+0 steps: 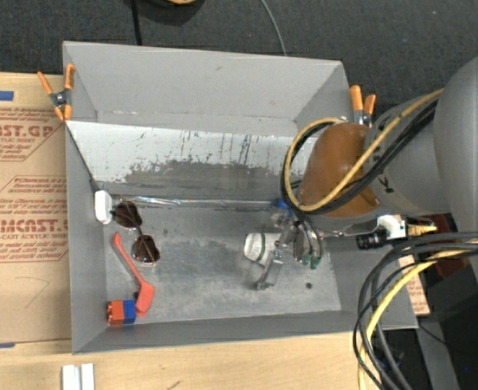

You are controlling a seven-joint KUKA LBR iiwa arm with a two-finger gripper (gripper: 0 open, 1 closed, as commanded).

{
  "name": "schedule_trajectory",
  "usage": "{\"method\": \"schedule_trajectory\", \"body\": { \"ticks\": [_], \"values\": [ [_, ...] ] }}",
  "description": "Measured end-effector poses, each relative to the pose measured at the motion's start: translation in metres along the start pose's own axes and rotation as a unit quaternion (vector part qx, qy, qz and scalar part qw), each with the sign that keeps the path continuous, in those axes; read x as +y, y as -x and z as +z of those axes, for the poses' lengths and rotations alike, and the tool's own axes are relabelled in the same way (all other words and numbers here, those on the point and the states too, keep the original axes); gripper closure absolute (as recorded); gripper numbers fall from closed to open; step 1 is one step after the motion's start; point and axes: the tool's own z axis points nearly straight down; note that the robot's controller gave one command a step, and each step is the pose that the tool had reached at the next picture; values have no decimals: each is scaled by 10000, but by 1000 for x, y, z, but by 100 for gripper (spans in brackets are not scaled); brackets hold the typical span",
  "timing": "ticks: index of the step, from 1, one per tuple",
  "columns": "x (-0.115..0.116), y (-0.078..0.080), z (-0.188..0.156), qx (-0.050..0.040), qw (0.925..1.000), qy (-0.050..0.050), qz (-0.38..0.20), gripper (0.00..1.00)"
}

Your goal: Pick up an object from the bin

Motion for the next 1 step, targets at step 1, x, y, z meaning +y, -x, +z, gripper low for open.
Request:
{"method": "schedule_trajectory", "body": {
  "ticks": [1],
  "values": [
    [-1, -5, 5, 12, 9995, 3, 312, 0]
  ]
}}
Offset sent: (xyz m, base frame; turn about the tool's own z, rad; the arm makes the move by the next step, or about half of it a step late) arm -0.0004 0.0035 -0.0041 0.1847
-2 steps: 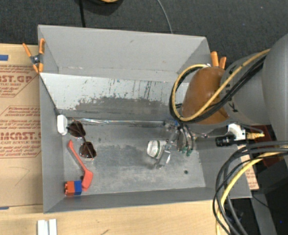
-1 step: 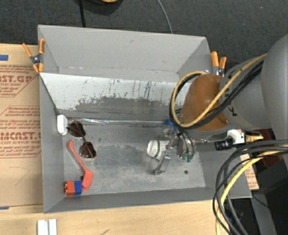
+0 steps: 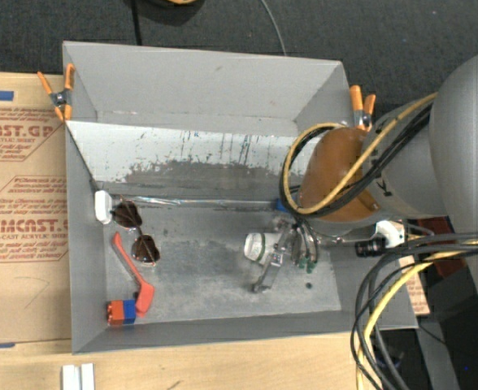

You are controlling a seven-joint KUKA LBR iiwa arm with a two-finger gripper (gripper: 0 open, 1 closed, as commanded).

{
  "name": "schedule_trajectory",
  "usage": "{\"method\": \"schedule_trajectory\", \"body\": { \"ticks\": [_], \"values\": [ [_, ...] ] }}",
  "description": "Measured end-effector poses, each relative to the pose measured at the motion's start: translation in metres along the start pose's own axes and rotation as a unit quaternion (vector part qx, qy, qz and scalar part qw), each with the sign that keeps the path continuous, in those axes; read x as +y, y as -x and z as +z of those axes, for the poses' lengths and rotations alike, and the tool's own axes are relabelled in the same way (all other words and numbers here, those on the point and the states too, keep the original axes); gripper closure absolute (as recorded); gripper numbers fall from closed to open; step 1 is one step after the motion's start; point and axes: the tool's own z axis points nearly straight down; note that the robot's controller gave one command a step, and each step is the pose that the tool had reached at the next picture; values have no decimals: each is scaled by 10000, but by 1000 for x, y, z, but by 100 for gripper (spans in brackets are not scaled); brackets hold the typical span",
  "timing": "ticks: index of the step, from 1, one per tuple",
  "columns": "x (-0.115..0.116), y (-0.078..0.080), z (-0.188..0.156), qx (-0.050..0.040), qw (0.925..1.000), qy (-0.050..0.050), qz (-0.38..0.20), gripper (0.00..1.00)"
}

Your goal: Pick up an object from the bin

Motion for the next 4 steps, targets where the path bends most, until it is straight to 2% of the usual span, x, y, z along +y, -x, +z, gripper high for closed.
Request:
{"method": "schedule_trajectory", "body": {
  "ticks": [1, 3, 4],
  "values": [
    [5, 4, -1, -22, 9981, 2, 611, 100],
    [5, 4, -1, -20, 9981, 3, 612, 100],
    [5, 6, -113, -27, 9991, 4, 429, 100]
  ]
}}
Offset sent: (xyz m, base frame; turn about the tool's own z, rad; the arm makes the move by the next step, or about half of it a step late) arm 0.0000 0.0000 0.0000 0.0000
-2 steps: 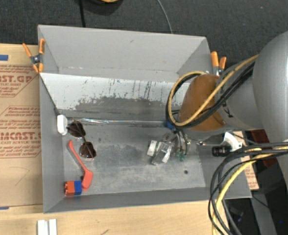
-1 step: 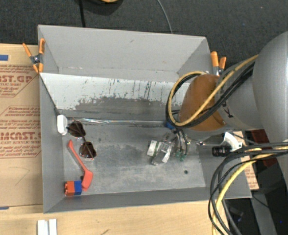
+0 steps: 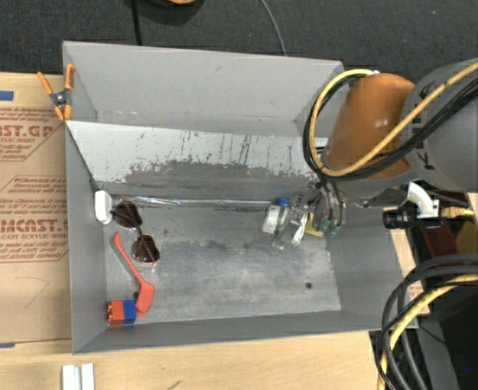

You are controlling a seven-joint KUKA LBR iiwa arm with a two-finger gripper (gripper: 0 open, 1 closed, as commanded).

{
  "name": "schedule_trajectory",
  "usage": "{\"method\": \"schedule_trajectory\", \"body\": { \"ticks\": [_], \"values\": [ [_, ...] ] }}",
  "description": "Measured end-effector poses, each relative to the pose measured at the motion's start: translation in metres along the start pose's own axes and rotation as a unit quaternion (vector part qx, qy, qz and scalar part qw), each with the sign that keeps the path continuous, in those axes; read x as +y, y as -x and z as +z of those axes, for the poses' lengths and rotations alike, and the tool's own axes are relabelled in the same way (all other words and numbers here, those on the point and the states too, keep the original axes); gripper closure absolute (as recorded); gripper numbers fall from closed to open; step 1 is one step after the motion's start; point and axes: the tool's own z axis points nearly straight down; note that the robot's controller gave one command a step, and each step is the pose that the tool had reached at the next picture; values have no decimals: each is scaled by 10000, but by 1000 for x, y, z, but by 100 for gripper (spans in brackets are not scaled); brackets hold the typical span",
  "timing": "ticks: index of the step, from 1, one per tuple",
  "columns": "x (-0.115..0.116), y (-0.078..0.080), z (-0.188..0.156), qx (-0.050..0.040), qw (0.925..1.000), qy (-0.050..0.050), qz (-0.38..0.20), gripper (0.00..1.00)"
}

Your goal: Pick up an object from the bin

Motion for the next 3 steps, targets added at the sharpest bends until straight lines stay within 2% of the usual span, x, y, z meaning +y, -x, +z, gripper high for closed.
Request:
{"method": "schedule_trajectory", "body": {
  "ticks": [1, 2, 3],
  "values": [
    [0, 0, 0, 0, 10000, 0, 0, 100],
    [0, 4, -53, 24, 10000, -8, 30, 100],
    [-2, 8, -77, 13, 10000, 0, 10, 100]
  ]
}}
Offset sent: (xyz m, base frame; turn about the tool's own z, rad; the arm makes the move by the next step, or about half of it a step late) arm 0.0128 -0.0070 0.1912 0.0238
